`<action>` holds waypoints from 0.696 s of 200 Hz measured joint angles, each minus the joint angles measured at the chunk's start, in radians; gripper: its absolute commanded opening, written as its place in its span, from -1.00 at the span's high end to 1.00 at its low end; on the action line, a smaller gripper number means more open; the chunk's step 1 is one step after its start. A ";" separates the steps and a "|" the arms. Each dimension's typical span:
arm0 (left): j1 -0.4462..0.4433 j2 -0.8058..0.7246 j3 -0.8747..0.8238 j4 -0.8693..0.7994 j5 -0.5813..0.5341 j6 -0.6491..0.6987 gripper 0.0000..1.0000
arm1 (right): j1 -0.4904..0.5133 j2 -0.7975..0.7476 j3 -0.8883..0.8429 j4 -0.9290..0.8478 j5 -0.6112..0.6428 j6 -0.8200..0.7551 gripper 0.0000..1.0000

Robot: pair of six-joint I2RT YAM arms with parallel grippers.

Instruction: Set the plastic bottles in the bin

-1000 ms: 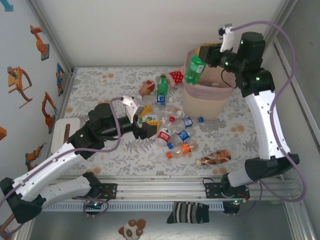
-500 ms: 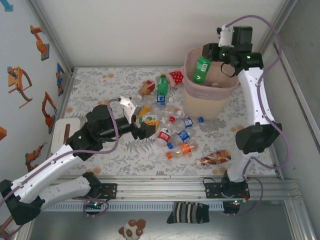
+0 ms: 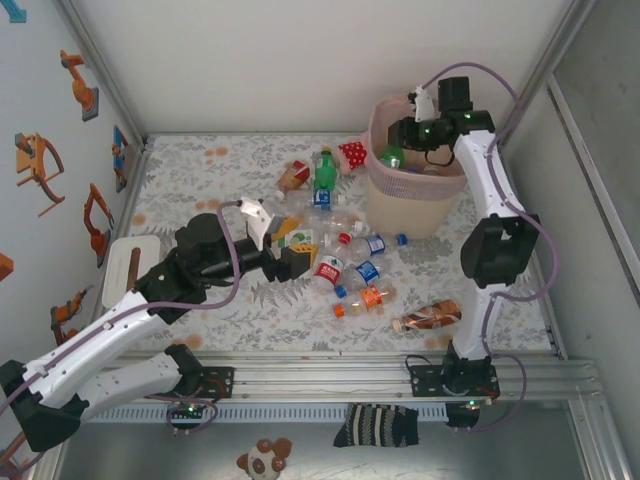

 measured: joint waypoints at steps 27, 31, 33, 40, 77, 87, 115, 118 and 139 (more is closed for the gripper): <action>0.000 -0.014 -0.011 0.000 -0.011 0.000 -0.58 | 0.000 0.062 0.000 0.000 -0.004 -0.005 0.63; 0.000 -0.016 -0.013 0.000 -0.011 0.000 -0.57 | 0.000 0.069 0.000 0.001 -0.006 -0.005 0.62; 0.000 -0.017 -0.014 0.000 -0.012 -0.001 -0.57 | 0.001 0.074 0.000 0.000 -0.006 -0.005 0.62; 0.000 -0.019 -0.016 0.000 -0.014 -0.001 -0.57 | 0.001 0.087 0.000 -0.002 -0.009 -0.005 0.59; 0.000 -0.028 -0.019 0.000 -0.024 -0.002 -0.58 | 0.004 0.123 0.000 0.002 -0.026 -0.003 0.19; 0.000 -0.029 -0.019 0.000 -0.027 -0.001 -0.58 | 0.005 0.123 0.000 -0.001 -0.024 -0.002 0.07; 0.000 -0.029 -0.019 0.000 -0.036 -0.002 -0.57 | 0.009 0.120 0.000 -0.020 -0.001 -0.007 -0.13; 0.000 -0.029 -0.019 0.000 -0.037 -0.002 -0.57 | 0.009 0.119 0.000 -0.023 0.003 -0.011 -0.15; 0.000 -0.028 -0.019 -0.003 -0.037 -0.008 -0.57 | 0.009 0.096 0.000 -0.044 0.026 -0.012 -0.21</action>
